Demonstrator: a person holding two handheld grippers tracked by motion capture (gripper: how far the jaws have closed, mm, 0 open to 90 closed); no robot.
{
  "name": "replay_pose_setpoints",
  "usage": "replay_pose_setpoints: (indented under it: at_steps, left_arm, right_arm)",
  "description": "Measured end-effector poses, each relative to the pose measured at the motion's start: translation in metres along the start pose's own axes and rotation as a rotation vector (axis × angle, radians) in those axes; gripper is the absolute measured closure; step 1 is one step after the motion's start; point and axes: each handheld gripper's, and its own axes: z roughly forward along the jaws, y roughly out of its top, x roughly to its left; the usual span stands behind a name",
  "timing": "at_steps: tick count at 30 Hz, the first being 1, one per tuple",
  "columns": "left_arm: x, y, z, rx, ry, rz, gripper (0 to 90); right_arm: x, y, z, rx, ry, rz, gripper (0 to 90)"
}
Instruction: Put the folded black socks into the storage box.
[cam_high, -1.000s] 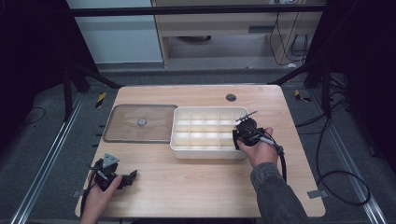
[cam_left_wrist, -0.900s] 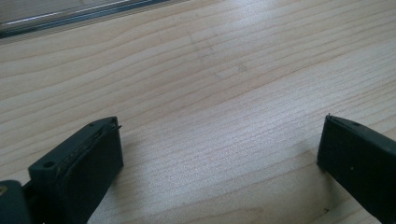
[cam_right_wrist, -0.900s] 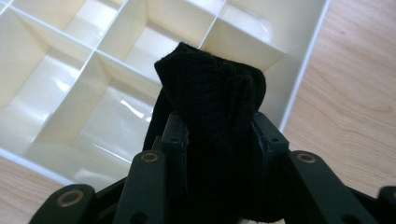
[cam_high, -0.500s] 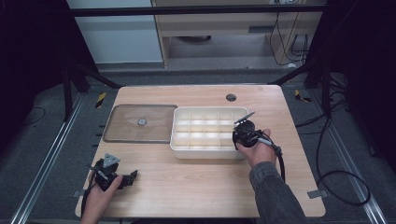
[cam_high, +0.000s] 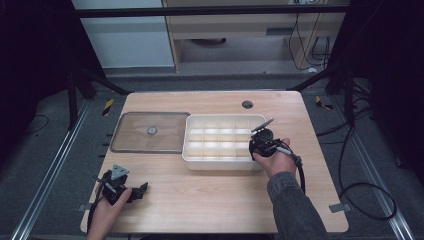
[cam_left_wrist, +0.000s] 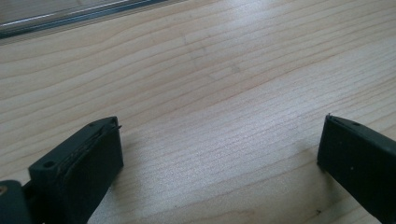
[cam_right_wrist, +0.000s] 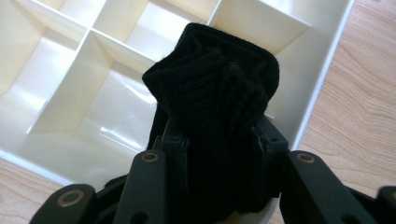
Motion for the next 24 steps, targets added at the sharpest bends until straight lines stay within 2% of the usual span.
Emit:
replay_pose_setpoints:
  at_steps: [9, 10, 11, 13, 17, 24]
  left_arm:
    - [0.0, 0.0, 0.0, -0.003, -0.001, 0.002, 0.0]
    - [0.0, 0.0, 0.0, -0.003, -0.001, 0.002, 0.0]
    - [0.0, 0.0, 0.0, -0.003, -0.001, 0.002, 0.0]
    - [0.0, 0.0, 0.0, -0.003, -0.001, 0.003, 0.0]
    - [0.0, 0.0, 0.0, -0.003, -0.001, 0.002, 0.0]
    - [0.0, 0.0, 0.0, -0.001, -0.004, 0.002, 0.0]
  right_arm:
    - [-0.003, 0.0, -0.003, -0.021, 0.025, 0.02, 59.8]
    - [-0.003, 0.0, -0.004, -0.028, 0.027, 0.02, 58.1]
    - [-0.004, -0.001, -0.006, -0.045, 0.035, 0.016, 52.6]
    - [-0.004, -0.001, -0.008, -0.052, 0.039, 0.018, 51.0]
    - [-0.004, -0.003, -0.021, -0.092, 0.055, 0.019, 42.0]
    - [-0.008, -0.006, -0.043, -0.155, 0.057, 0.008, 34.0]
